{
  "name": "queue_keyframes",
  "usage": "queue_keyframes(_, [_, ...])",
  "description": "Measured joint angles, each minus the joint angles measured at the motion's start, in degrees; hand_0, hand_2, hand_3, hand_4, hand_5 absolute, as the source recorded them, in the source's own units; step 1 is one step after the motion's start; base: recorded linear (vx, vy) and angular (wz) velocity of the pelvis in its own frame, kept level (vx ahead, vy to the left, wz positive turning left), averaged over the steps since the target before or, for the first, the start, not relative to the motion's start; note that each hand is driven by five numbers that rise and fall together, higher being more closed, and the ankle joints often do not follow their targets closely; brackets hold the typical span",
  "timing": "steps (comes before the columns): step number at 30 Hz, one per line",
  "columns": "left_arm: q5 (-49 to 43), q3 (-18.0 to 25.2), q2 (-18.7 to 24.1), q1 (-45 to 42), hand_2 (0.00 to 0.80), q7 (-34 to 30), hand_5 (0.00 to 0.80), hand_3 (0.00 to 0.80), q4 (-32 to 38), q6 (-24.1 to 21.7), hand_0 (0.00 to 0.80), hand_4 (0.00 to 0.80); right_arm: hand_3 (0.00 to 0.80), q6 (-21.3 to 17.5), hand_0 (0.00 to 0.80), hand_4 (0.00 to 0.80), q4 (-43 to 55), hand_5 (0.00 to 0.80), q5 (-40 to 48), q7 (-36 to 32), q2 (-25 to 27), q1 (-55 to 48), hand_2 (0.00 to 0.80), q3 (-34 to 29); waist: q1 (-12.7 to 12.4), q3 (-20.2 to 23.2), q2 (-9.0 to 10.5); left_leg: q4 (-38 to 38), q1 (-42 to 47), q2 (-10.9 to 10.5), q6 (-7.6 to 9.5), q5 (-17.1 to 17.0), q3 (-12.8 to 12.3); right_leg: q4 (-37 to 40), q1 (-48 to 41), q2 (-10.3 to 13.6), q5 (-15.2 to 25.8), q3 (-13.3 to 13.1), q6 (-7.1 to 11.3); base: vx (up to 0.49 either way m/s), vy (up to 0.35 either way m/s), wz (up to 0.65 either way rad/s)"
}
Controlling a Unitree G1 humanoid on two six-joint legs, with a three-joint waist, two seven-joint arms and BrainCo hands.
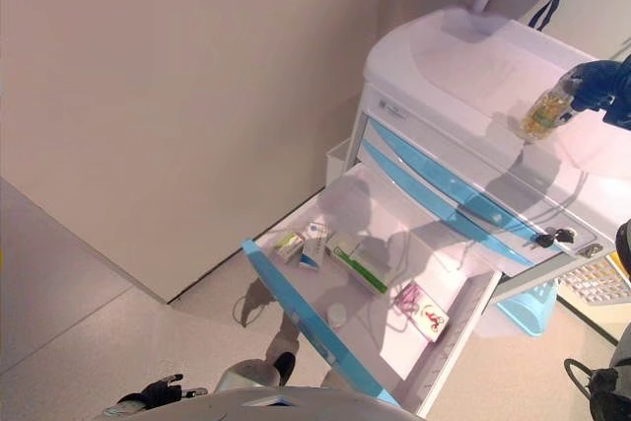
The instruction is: Open the drawer and pick up the medicine
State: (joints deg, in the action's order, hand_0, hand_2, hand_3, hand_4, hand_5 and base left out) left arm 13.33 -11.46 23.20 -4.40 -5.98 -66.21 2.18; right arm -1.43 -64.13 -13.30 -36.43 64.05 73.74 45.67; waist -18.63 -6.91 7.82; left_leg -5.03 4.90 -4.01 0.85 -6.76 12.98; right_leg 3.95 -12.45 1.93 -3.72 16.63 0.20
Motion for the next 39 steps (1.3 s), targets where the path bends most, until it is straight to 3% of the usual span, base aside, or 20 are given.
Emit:
queue_keyframes(25, [-1.18, 0.02, 0.02, -0.03, 0.0, -0.55, 0.0, 0.0, -0.13, -0.06, 0.0, 0.0, 0.8, -1.41, 0.8, 0.8, -0.92, 0.8, -1.64, 0.01, -0.15, -2.83, 0.8, -2.98, -0.02, 0.05, 0.02, 0.0, 0.04, 0.0, 0.0, 0.0, -0.03, -0.01, -0.02, 0.02, 0.0, -0.04, 0.0, 0.0, 0.0, 0.0])
queue_keyframes(39, [-1.23, 0.02, 0.04, -0.19, 0.0, -0.62, 0.0, 0.0, -0.36, -1.12, 0.0, 0.0, 0.8, -0.42, 0.8, 0.8, -1.01, 0.8, -1.96, 10.1, -0.11, -3.39, 0.8, -4.75, -0.01, 0.06, -0.01, 0.0, -0.16, -0.01, -0.02, 0.01, 0.03, 0.01, 0.12, 0.02, -0.01, 0.01, 0.01, 0.002, -0.001, 0.0])
